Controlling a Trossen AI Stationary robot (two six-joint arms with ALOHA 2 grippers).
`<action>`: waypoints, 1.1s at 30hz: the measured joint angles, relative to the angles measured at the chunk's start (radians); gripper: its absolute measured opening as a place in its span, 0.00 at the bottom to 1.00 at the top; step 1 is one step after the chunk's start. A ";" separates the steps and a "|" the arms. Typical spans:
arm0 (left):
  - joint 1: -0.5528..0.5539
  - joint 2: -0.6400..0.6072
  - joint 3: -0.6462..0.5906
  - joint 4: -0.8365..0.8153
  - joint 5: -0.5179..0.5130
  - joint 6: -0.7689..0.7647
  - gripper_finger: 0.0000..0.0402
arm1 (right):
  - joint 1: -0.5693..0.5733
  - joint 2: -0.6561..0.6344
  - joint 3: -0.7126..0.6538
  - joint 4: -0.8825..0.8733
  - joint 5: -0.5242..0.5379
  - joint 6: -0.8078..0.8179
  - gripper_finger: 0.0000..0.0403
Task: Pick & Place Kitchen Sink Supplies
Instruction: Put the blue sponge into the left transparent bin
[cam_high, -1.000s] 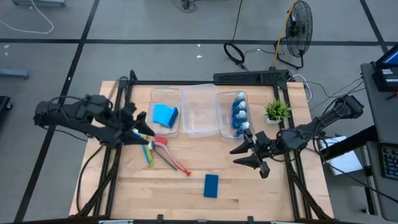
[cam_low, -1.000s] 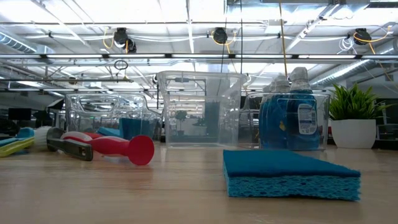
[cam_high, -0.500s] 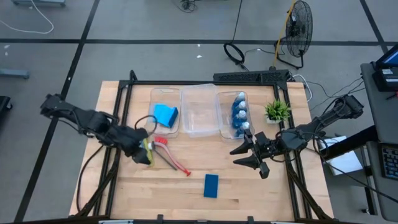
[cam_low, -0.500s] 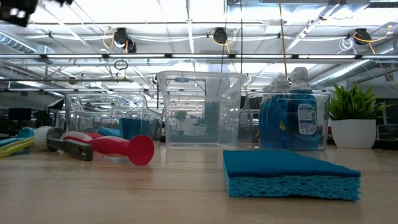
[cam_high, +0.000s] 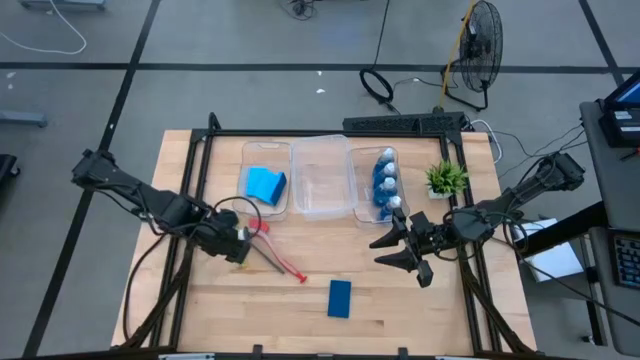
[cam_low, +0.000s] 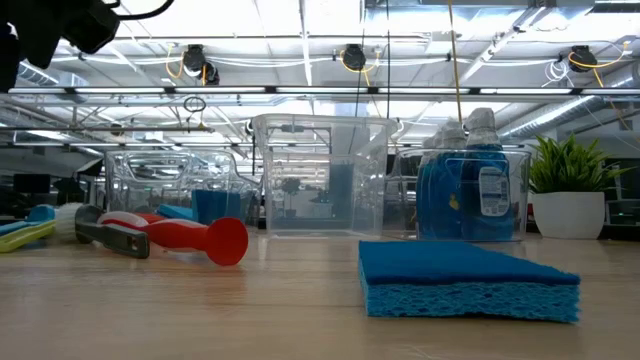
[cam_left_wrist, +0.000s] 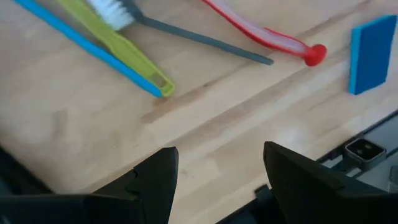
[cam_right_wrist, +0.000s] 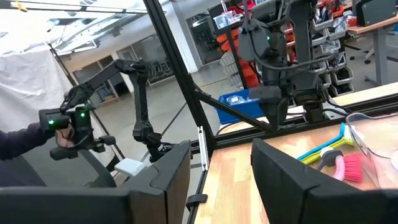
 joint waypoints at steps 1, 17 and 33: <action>0.000 0.008 0.000 0.014 0.002 0.013 0.60 | 0.000 0.000 0.000 -0.006 0.000 0.000 0.39; -0.009 -0.100 0.000 0.039 -0.365 0.351 0.60 | 0.034 0.164 0.275 -0.513 -0.085 0.069 0.38; -0.049 -0.201 0.000 0.038 -0.418 0.390 0.60 | 0.026 0.450 0.387 -0.697 -0.356 0.175 0.38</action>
